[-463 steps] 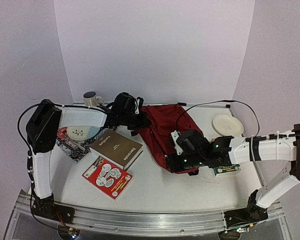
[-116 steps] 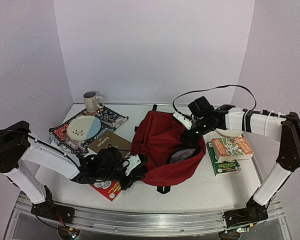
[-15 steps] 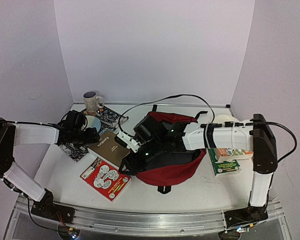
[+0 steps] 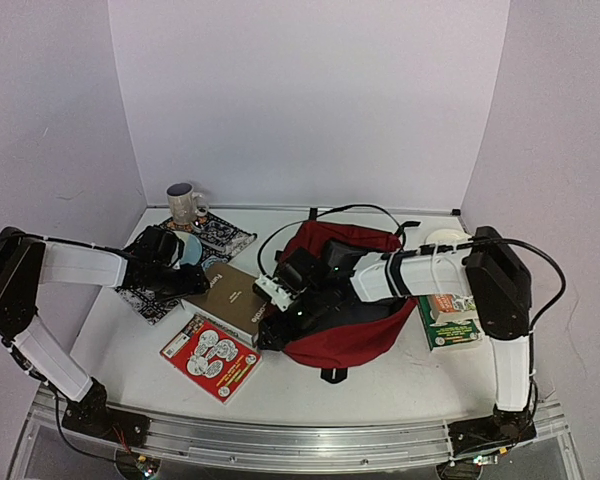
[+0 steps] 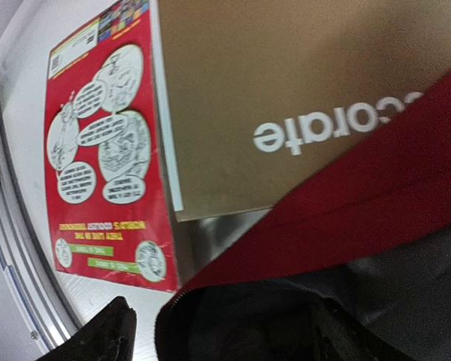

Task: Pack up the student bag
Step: Adjust the student bag at the center of the board, then grab the book from the book.

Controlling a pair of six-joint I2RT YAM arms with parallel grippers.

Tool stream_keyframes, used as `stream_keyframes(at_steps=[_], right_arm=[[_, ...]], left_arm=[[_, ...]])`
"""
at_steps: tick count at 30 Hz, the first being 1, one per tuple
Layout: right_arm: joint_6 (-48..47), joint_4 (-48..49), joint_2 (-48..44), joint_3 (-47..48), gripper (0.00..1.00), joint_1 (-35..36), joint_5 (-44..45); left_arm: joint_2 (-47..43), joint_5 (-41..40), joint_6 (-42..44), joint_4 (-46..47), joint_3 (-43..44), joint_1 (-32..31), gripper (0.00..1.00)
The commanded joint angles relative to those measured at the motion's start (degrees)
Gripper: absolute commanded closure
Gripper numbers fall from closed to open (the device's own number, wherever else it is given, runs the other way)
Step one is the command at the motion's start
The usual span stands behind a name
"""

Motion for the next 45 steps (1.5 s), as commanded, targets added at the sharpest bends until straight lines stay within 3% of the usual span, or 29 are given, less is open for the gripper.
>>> stream_keyframes(at_steps=[1, 7, 10, 14, 23, 36, 45], right_arm=[[0.01, -1.08, -12.02, -2.76, 0.14, -1.32, 4.66], [4.81, -0.98, -21.88, -10.54, 0.08, -5.73, 11.18], [7.71, -0.83, -27.79, -15.31, 0.02, -7.22, 17.69], [13.30, 0.79, -36.44, -23.78, 0.02, -11.44, 26.67], [30.11, 3.32, -54.03, -42.64, 0.02, -27.72, 37.91], [37.28, 8.39, -53.23, -52.46, 0.02, -57.00, 28.37], [39.55, 16.85, -46.76, -56.16, 0.02, -65.20, 20.31]], left_arm=[[-3.35, 1.88, 1.33, 0.16, 1.37, -2.49, 0.19], [-5.01, -1.48, 3.81, 0.15, 2.99, -7.24, 0.18], [-5.78, -1.93, 5.73, 0.15, 3.69, -8.02, 0.18], [-7.04, -2.89, 6.71, 0.15, 3.61, -8.12, 0.18], [-9.73, -4.08, 8.01, 0.39, 3.17, -8.15, 0.18], [-13.35, -1.06, 8.24, 0.85, 1.26, -8.17, 0.18], [-13.37, -0.02, 8.43, 1.05, 1.13, -8.21, 0.18]])
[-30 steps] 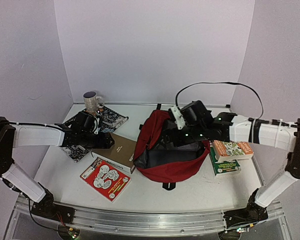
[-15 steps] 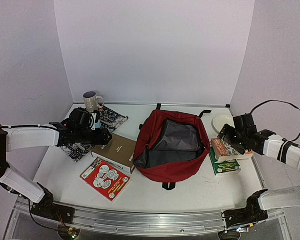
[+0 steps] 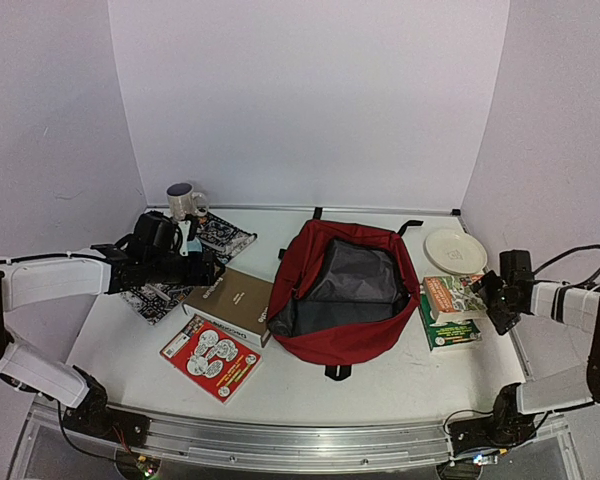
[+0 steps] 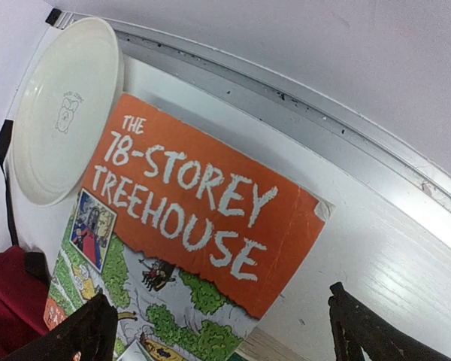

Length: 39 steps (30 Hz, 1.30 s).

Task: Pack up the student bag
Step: Grab the book from the book.

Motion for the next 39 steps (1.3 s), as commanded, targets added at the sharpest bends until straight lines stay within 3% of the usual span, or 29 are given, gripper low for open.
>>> stream_keyframes(at_steps=[1, 9, 13, 30, 37, 39], right_arm=[[1.76, 7.15, 3.31, -2.05, 0.02, -2.83, -5.93], [2.49, 17.54, 8.16, -4.36, 0.02, -3.55, -10.84], [1.62, 23.68, 9.81, -5.60, 0.07, -3.62, -14.70], [-6.32, 28.72, -0.42, -6.85, 0.74, -3.64, -20.90], [-8.89, 27.66, -6.63, -5.89, 0.98, -3.55, -25.75], [-9.32, 26.85, -8.28, -5.24, 1.00, -3.55, -27.31]], left_arm=[[-1.23, 1.30, 1.16, 1.64, 0.09, 0.02, 0.18], [-1.03, 2.20, 0.97, 2.04, 0.23, 0.02, 0.18], [-0.93, 2.68, 0.76, 2.20, 0.21, 0.02, 0.18], [-1.19, 5.30, -0.21, 3.50, 0.29, 0.02, 0.19], [-1.79, 7.08, -1.06, 4.13, 0.86, 0.02, 0.19], [-1.77, 8.06, -1.48, 4.60, 1.11, 0.02, 0.19]])
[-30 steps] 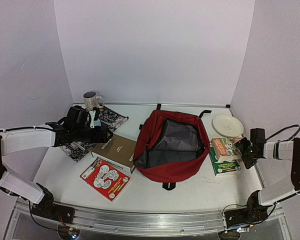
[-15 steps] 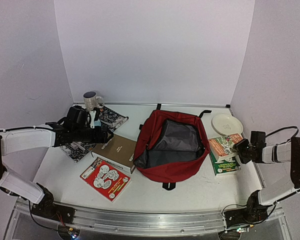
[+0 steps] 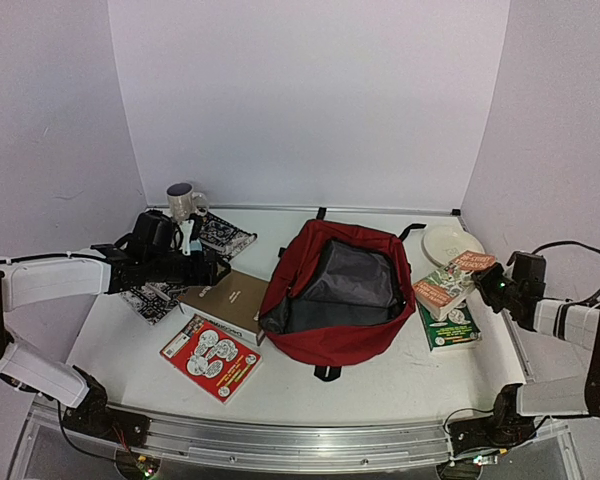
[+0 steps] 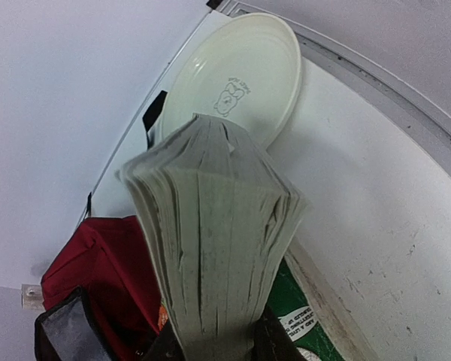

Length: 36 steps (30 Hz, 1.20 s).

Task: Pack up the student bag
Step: Grab the book from the book, then pass from the right arm to the left

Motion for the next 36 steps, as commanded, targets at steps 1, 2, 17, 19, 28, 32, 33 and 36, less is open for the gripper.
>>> stream_keyframes(at_steps=[1, 2, 17, 19, 28, 32, 33, 36], right_arm=[[-2.78, 1.07, -5.76, 2.45, 1.00, 0.26, -7.31], [-2.86, 0.86, -6.49, 2.92, 1.00, 0.29, -8.68], [1.94, -2.11, -15.40, 13.00, 1.00, 8.59, -8.97], [3.31, 0.10, -14.21, 13.89, 1.00, 13.44, -7.20], [10.26, 14.85, -3.35, 18.40, 1.00, 29.02, -1.10], [10.45, 17.26, 0.61, 21.70, 1.00, 34.14, 1.87], [10.87, 17.97, 1.33, 22.16, 1.00, 35.07, 2.32], [12.55, 21.36, 3.42, 23.02, 1.00, 37.22, 3.62]], left_arm=[[-1.72, 2.93, -1.37, 3.39, 1.21, 0.02, 0.19], [-1.69, 3.55, -1.67, 3.74, 1.39, 0.02, 0.19], [-0.45, 9.55, -15.98, 16.82, 0.75, -1.74, 0.18], [-0.51, 9.53, -18.79, 19.03, 0.38, -2.47, 0.18], [1.09, 10.43, -36.02, 38.86, -5.96, -4.52, 0.14], [3.45, 9.21, -39.21, 43.68, -5.22, -7.67, 0.12], [4.05, 8.28, -40.07, 44.79, -5.17, -8.75, 0.11], [6.07, 6.78, -41.05, 47.37, -4.02, -11.29, 0.10]])
